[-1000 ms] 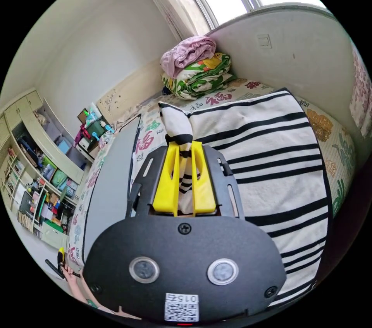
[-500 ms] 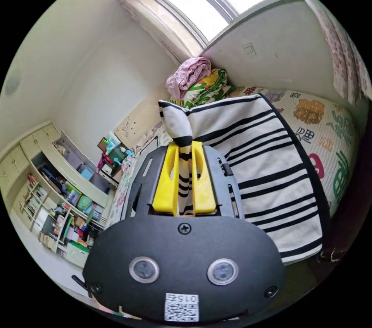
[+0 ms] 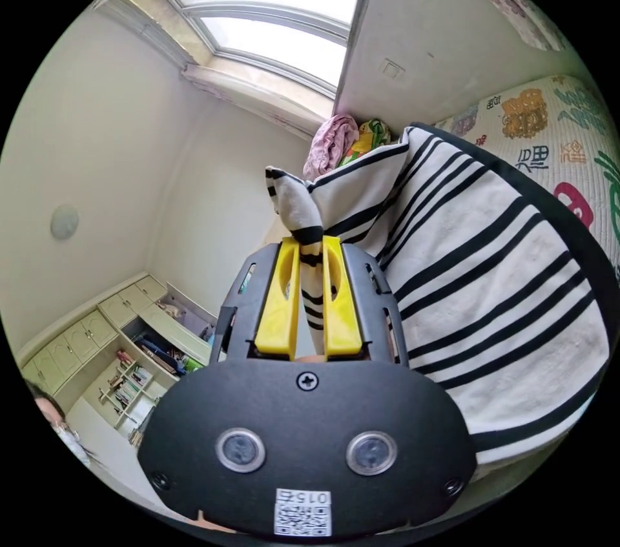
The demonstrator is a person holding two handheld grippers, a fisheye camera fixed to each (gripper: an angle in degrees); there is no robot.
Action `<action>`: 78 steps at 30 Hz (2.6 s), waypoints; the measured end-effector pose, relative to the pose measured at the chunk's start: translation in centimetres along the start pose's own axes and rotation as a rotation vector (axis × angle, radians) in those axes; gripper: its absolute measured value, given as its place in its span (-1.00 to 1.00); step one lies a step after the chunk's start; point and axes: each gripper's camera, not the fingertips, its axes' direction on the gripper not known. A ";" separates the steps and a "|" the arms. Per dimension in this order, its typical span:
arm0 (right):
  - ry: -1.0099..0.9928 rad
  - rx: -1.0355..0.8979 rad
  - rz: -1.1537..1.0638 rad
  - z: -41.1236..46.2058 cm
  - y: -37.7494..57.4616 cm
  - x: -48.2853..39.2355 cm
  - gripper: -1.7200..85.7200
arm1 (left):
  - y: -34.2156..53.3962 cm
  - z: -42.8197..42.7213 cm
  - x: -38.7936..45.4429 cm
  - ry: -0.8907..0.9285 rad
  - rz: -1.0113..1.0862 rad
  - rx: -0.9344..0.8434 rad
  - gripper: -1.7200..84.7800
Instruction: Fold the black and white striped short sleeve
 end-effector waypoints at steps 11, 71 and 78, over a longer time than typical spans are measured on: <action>0.078 -0.031 -0.095 7.6 1.7 -1.8 -0.82 | -3.4 9.5 4.6 0.042 0.112 -0.080 -0.74; 0.080 -0.244 -0.585 5.0 9.3 29.2 -0.90 | -20.8 20.1 1.1 0.208 0.053 -0.007 -0.73; -0.376 -0.336 -0.771 -7.5 14.9 24.8 -0.90 | -26.4 20.5 7.6 0.478 0.080 0.100 -0.65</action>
